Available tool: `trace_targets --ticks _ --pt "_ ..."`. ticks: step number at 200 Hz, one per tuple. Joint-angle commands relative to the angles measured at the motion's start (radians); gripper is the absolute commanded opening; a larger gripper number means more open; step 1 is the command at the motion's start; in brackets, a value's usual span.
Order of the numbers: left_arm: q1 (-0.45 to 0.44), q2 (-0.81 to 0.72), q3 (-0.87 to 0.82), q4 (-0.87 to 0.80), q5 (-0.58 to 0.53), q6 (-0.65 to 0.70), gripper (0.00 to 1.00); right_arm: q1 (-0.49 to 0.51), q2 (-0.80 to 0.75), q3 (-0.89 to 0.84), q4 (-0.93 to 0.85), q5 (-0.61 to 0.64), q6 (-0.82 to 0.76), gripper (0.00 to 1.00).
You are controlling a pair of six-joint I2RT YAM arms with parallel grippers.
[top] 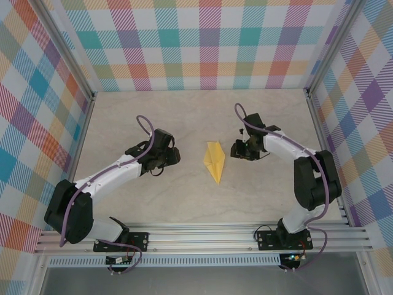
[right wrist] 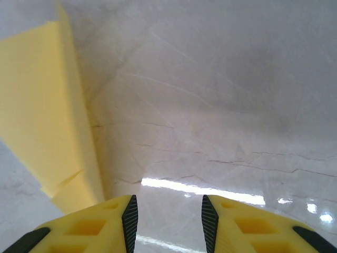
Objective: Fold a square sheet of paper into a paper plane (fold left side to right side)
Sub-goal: Move the paper plane to the center of the table, then pick up the paper plane at the center of the table.
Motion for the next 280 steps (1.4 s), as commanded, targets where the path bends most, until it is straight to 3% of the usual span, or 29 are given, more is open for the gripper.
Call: trace_targets --ticks 1,33,73,106,176,203,280 --pt "0.005 -0.025 0.034 -0.007 -0.026 0.01 0.46 0.091 -0.041 0.065 -0.104 0.092 -0.007 0.42" --pt "0.006 -0.03 0.033 -0.011 -0.04 0.007 0.51 0.248 -0.007 0.12 -0.146 0.181 0.035 0.5" --pt "0.005 -0.037 0.031 -0.017 -0.048 0.01 0.53 0.383 0.166 0.256 -0.245 0.302 0.03 0.62" --pt "0.005 -0.049 0.022 -0.023 -0.059 0.01 0.55 0.42 0.271 0.329 -0.291 0.371 0.027 0.68" --pt "0.006 -0.056 0.014 -0.023 -0.063 0.009 0.56 0.435 0.379 0.391 -0.286 0.368 0.007 0.71" --pt "0.006 -0.056 0.012 -0.027 -0.067 0.01 0.56 0.435 0.383 0.398 -0.299 0.418 0.009 0.67" --pt "0.005 -0.056 0.013 -0.032 -0.07 0.011 0.57 0.431 0.321 0.349 -0.299 0.453 0.019 0.34"
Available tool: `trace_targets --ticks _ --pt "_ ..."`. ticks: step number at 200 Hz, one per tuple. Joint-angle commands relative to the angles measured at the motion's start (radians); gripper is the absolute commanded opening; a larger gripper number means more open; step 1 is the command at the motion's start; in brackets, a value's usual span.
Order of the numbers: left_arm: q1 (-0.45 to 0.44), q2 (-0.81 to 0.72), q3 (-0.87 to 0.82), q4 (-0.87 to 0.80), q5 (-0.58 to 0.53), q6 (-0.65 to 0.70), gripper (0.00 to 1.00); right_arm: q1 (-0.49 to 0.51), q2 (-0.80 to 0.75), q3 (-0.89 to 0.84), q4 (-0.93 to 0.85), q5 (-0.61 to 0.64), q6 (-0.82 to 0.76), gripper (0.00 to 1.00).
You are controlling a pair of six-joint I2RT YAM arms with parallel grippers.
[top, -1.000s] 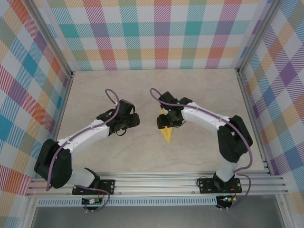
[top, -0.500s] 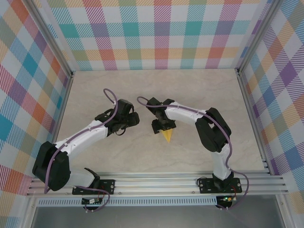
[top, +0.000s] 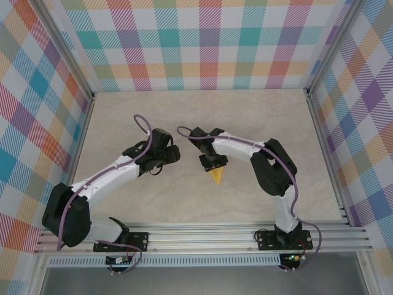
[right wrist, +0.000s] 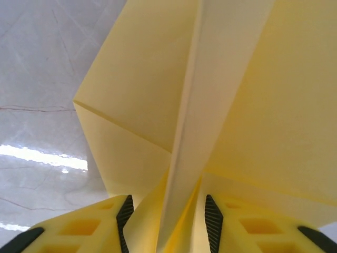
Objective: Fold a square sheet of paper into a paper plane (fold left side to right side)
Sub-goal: Pick up the paper plane at the center of the table.
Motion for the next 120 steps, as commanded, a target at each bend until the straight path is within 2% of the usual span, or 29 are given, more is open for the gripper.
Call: trace_targets --ticks 1,22,54,77,93,120 --pt "0.005 -0.024 0.011 -0.031 -0.021 0.011 0.57 0.002 -0.049 -0.018 -0.026 0.025 0.004 0.34" --pt "0.005 -0.024 0.011 -0.031 -0.021 0.01 0.57 -0.002 -0.061 -0.031 -0.024 0.026 0.01 0.26" --pt "0.006 -0.031 0.012 -0.034 -0.026 0.013 0.57 -0.022 -0.091 -0.052 -0.016 0.01 0.015 0.0" --pt "0.006 -0.044 0.013 -0.038 -0.035 0.021 0.59 -0.062 -0.138 -0.069 0.005 -0.031 0.009 0.0" --pt "0.006 -0.056 0.013 -0.042 -0.048 0.023 0.64 -0.11 -0.17 -0.073 0.031 -0.081 0.006 0.0" --pt "0.006 -0.069 0.015 -0.049 -0.058 0.032 0.68 -0.183 -0.155 -0.013 0.038 -0.119 -0.009 0.0"
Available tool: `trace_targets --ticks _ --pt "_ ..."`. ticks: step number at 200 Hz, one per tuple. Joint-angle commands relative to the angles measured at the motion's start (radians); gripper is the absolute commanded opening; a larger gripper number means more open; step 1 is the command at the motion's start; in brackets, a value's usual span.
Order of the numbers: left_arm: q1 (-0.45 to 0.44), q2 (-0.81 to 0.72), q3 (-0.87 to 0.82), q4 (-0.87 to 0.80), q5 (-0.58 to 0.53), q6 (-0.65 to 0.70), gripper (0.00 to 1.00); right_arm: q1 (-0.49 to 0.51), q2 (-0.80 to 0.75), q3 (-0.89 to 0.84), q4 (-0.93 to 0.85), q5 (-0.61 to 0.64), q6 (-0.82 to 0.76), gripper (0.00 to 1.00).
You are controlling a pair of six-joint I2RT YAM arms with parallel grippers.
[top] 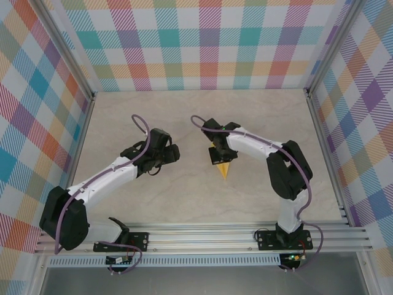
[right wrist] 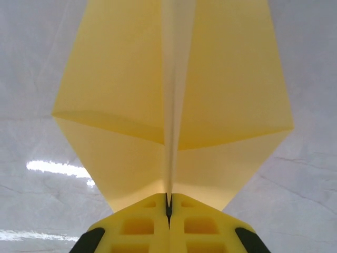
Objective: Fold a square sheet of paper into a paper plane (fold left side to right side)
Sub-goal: Pick up the paper plane at the center of the table, then place the paper plane at the center of the table.
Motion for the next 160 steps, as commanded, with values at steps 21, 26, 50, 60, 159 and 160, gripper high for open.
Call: trace_targets --ticks 21,26,50,60,159,160 --pt "0.006 -0.032 0.014 -0.03 -0.03 0.023 0.7 -0.088 0.055 0.141 0.013 -0.074 -0.029 0.0" --pt "0.006 -0.032 0.014 -0.031 -0.029 0.023 0.7 -0.095 0.073 0.159 0.014 -0.082 -0.031 0.0" --pt "0.006 -0.031 0.012 -0.036 -0.026 0.024 0.7 -0.121 0.169 0.269 -0.005 -0.087 -0.043 0.0" --pt "0.006 -0.031 0.013 -0.041 -0.027 0.026 0.7 -0.125 0.204 0.311 -0.017 -0.081 -0.051 0.0" --pt "0.006 -0.02 0.019 -0.042 -0.02 0.023 0.71 -0.125 0.311 0.375 -0.043 -0.082 -0.075 0.2" --pt "0.006 -0.019 0.019 -0.042 -0.02 0.023 0.71 -0.125 0.31 0.375 -0.043 -0.081 -0.075 0.2"
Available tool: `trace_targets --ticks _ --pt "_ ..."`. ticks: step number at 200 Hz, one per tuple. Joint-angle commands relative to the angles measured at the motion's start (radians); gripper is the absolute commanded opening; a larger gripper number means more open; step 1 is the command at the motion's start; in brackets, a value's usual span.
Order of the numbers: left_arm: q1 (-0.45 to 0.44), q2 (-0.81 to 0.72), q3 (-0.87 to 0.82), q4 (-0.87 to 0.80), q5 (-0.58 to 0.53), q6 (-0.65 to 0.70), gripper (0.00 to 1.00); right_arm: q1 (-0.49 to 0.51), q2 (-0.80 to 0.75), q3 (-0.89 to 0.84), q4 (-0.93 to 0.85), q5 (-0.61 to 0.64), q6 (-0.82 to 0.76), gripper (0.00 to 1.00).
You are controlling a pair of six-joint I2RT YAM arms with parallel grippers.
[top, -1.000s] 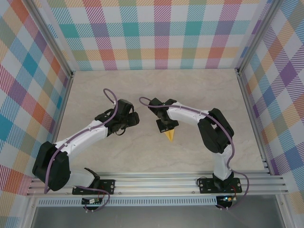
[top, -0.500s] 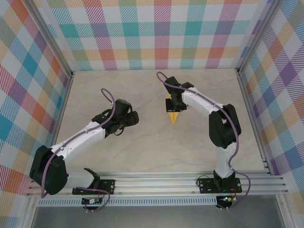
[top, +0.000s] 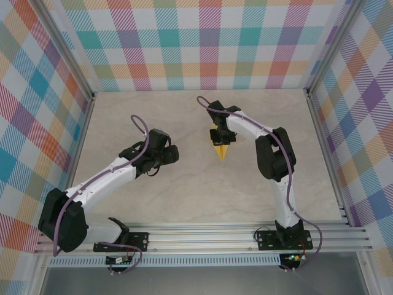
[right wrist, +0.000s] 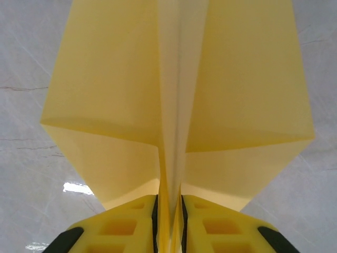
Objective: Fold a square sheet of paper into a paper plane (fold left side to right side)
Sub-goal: Place the paper plane at the center of the table, then reset both arms
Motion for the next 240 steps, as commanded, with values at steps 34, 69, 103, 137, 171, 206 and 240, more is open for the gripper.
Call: trace_targets --ticks 34,69,103,137,171,206,240 --pt "0.006 -0.007 0.02 -0.013 -0.005 0.01 0.71 -0.001 -0.015 0.026 -0.034 -0.016 -0.021 0.26" --pt "0.006 -0.013 0.024 -0.014 -0.01 0.015 0.73 -0.002 -0.073 0.024 -0.054 -0.022 -0.029 0.38" --pt "0.009 -0.017 0.033 -0.01 -0.028 0.018 0.78 0.001 -0.189 0.009 -0.084 -0.022 -0.048 0.52" --pt "0.049 -0.064 0.054 -0.019 -0.084 0.057 0.83 -0.007 -0.413 -0.121 -0.036 0.039 -0.084 0.75" --pt "0.091 -0.201 0.032 0.025 -0.185 0.163 0.85 -0.082 -0.729 -0.407 0.169 0.09 -0.1 1.0" --pt "0.093 -0.35 -0.06 0.155 -0.34 0.326 0.87 -0.204 -0.994 -0.71 0.408 0.156 -0.131 1.0" --pt "0.133 -0.428 -0.244 0.421 -0.518 0.451 0.92 -0.39 -1.094 -0.951 0.622 0.127 -0.084 1.0"
